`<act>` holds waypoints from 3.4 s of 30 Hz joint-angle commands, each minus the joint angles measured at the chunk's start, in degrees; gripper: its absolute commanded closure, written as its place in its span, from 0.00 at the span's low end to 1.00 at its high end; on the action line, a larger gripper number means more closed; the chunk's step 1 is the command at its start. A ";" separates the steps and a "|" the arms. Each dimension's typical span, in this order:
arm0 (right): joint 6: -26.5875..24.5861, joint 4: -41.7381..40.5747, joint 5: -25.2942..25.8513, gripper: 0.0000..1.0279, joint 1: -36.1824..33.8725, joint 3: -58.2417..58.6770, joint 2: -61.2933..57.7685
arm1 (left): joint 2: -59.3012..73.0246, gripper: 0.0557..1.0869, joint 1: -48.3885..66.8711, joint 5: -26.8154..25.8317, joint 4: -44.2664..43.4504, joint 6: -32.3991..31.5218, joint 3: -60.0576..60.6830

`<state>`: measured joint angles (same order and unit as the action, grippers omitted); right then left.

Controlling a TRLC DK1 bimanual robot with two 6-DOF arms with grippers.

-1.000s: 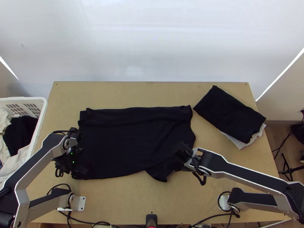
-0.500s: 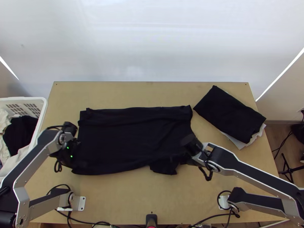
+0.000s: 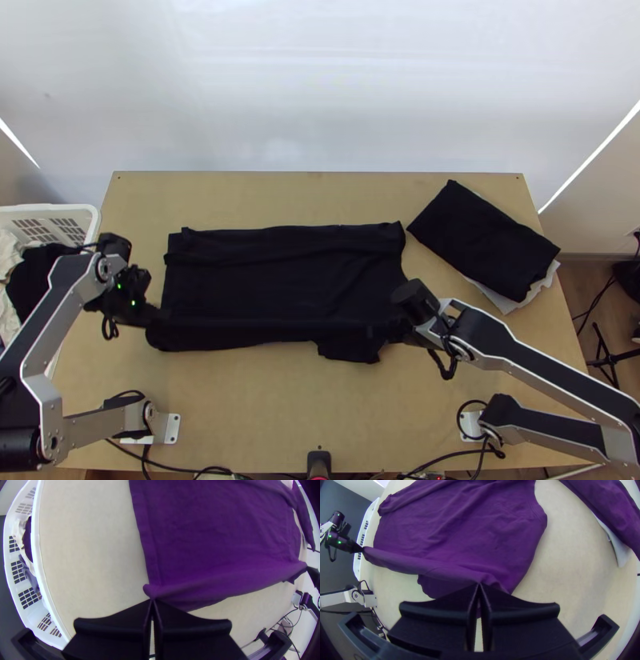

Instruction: Fold the t-shirt

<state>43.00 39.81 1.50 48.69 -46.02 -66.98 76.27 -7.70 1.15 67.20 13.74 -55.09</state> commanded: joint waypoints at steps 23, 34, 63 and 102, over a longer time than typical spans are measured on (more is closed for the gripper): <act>-9.69 -5.18 1.75 0.97 -14.76 -11.64 -9.48 | 19.00 0.96 3.40 -1.41 -2.42 -11.01 -30.43; -10.04 -10.90 2.63 0.97 -17.13 -16.82 -19.86 | 21.29 0.96 4.89 -1.41 -1.72 -12.07 -34.82; -11.45 -17.22 5.80 0.97 -21.09 -30.97 -40.25 | 26.39 0.96 3.49 -1.41 -9.89 -14.44 -33.33; -11.45 -15.12 5.36 0.04 -12.21 -32.99 -25.39 | 15.49 0.04 -16.55 -42.90 -23.17 -11.28 -11.00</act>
<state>30.79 24.23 7.03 34.98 -78.15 -92.60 91.88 -19.14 -32.93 47.37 2.15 -71.50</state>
